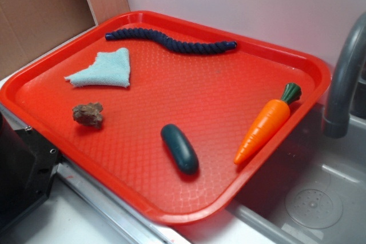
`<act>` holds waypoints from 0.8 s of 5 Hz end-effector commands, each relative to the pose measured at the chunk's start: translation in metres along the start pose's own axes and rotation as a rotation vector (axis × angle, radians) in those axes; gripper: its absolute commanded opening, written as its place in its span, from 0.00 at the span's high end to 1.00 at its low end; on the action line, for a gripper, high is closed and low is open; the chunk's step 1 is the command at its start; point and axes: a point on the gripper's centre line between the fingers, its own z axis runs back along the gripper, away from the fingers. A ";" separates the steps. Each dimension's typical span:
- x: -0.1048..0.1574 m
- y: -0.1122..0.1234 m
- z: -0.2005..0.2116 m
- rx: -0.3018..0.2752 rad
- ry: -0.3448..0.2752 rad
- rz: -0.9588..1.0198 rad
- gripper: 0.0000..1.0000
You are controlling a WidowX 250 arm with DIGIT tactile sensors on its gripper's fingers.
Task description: Grab the plastic pickle.
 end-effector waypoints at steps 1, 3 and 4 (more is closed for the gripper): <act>0.000 0.000 0.000 0.000 0.000 0.000 0.00; 0.008 -0.023 -0.014 -0.029 0.002 0.322 0.00; 0.013 -0.042 -0.029 -0.037 -0.019 0.573 0.00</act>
